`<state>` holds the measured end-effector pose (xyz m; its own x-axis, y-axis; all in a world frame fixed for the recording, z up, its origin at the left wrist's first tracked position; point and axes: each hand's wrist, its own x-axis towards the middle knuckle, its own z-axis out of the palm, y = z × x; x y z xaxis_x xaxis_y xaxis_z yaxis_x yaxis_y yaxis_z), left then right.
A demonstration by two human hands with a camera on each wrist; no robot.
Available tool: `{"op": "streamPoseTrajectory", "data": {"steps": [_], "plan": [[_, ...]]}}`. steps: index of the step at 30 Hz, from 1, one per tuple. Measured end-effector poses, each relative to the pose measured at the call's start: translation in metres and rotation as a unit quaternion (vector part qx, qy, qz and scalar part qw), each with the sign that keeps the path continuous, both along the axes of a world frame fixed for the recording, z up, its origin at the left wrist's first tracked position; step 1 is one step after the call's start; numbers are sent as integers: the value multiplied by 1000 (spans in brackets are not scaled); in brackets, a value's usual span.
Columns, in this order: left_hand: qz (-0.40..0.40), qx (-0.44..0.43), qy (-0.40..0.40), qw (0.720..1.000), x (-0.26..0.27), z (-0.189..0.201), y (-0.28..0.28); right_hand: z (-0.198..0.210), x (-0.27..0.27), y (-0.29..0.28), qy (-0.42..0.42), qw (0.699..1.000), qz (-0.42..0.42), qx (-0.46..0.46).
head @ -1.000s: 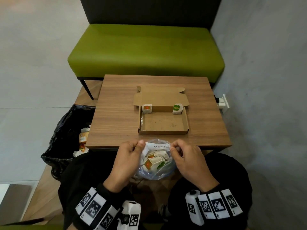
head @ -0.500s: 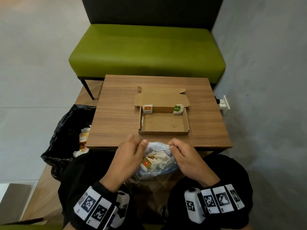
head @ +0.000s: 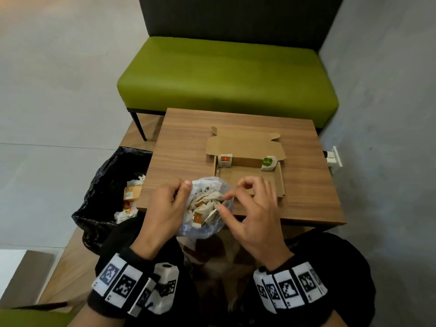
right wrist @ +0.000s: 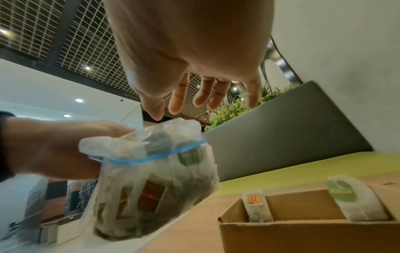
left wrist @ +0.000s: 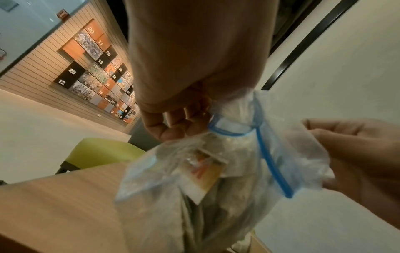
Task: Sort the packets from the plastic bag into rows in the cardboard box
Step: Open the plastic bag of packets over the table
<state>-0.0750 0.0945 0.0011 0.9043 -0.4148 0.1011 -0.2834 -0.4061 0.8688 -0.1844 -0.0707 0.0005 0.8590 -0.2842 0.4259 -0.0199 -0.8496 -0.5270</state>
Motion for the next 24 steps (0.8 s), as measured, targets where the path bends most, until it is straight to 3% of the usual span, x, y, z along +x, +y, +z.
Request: {"op": "streamPoseTrajectory", "data": {"steps": [8,18,24], "plan": [[64,-2,6,998,48,-16,16,-15,45,13,102,992,38,-65],[60,45,48,996,94,-39,7,-30,103,22,196,969,78,-128],[77,68,36,994,112,-44,10,-34,122,21,173,972,88,-130]]}}
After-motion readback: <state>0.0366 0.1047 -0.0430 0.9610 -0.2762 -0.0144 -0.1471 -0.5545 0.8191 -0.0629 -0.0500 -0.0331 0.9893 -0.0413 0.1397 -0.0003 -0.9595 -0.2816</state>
